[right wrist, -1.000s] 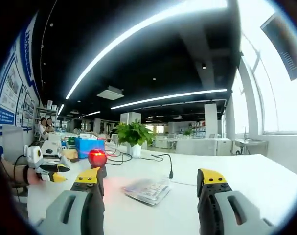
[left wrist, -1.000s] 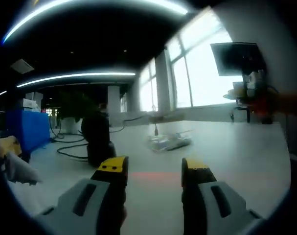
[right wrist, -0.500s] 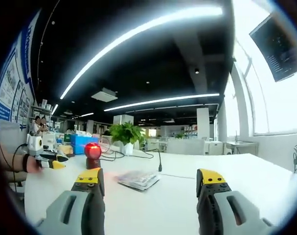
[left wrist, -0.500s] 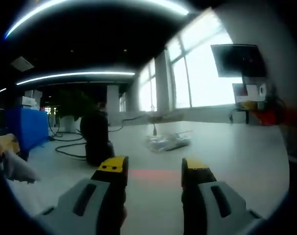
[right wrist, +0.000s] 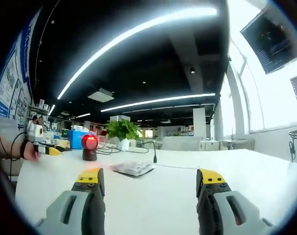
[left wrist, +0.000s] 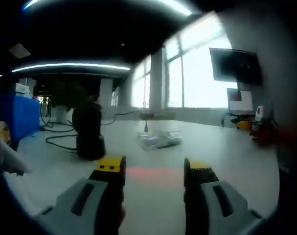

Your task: Clip sheet goods on table flip sheet goods clip sheet goods scan sheet goods put sheet goods back to table

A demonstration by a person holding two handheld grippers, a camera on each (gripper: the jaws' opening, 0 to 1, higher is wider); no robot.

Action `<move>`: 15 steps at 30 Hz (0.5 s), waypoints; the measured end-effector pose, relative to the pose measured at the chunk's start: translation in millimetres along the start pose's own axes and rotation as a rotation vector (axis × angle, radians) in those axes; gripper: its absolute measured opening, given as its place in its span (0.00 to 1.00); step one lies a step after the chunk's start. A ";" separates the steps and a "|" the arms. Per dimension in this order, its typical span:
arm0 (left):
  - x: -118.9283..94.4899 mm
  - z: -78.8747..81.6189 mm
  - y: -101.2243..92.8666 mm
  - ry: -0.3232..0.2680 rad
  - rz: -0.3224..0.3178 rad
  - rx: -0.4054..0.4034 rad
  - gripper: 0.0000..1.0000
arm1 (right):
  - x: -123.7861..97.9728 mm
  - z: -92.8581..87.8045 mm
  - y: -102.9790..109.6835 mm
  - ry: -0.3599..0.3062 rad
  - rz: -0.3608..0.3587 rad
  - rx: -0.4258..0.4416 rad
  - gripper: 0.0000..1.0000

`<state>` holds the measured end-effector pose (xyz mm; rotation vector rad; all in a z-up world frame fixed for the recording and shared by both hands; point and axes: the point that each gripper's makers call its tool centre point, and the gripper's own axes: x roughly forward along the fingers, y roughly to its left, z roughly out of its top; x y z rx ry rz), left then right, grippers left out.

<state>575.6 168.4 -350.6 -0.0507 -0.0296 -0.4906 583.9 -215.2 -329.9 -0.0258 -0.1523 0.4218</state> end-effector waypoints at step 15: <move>-3.3 5.5 -7.8 -0.017 -0.011 0.068 0.40 | -2.3 -7.8 9.4 0.033 0.022 -0.096 0.70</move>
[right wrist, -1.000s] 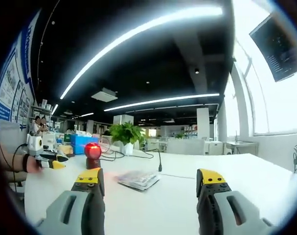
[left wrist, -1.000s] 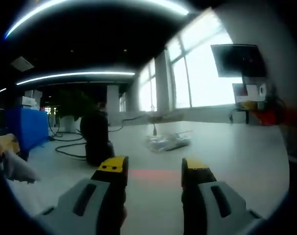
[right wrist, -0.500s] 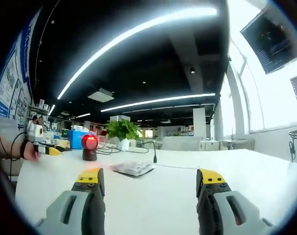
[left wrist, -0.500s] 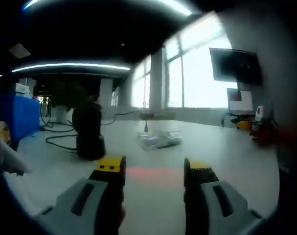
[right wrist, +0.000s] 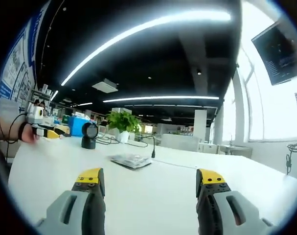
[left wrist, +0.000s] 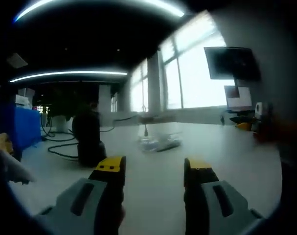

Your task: Clip sheet goods on table flip sheet goods clip sheet goods scan sheet goods put sheet goods back to table

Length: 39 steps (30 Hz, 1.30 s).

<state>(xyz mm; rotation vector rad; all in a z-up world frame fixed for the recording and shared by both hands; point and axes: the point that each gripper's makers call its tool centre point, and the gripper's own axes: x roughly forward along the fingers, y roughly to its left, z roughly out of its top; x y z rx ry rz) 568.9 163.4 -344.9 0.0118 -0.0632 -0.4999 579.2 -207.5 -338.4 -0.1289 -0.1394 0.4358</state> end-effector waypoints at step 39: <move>2.7 -3.6 -2.7 0.008 0.004 0.025 0.42 | -3.3 0.8 -14.1 -0.011 -0.038 0.053 0.65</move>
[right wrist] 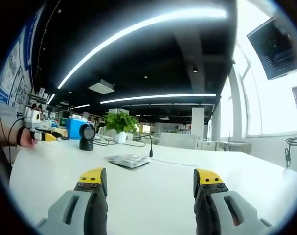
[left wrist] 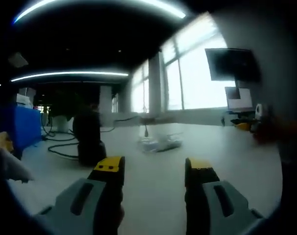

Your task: Clip sheet goods on table flip sheet goods clip sheet goods scan sheet goods put sheet goods back to table

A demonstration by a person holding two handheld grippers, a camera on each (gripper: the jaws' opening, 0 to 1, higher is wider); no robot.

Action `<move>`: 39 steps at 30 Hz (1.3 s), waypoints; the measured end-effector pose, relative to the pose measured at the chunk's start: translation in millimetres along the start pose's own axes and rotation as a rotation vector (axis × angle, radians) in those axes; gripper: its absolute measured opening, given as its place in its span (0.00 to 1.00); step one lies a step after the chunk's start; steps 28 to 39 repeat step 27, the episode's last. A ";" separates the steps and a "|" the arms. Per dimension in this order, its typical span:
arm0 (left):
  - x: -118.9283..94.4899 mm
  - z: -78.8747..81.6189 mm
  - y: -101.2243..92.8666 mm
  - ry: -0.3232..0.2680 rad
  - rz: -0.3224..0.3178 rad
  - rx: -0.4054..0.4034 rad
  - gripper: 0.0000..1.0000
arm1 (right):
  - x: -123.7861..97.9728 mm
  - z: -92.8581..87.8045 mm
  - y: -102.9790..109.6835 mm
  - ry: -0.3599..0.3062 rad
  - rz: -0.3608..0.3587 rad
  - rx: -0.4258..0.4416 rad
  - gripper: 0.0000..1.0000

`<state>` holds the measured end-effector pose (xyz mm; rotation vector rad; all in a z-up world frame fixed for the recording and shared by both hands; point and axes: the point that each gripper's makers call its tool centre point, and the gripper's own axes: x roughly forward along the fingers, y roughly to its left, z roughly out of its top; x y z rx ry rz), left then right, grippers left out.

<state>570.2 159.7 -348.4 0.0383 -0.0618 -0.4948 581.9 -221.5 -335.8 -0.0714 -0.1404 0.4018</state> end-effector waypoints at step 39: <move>-0.7 0.7 -9.1 -0.006 -0.039 0.044 0.43 | -0.7 -4.0 -1.5 0.019 -0.021 -0.015 0.63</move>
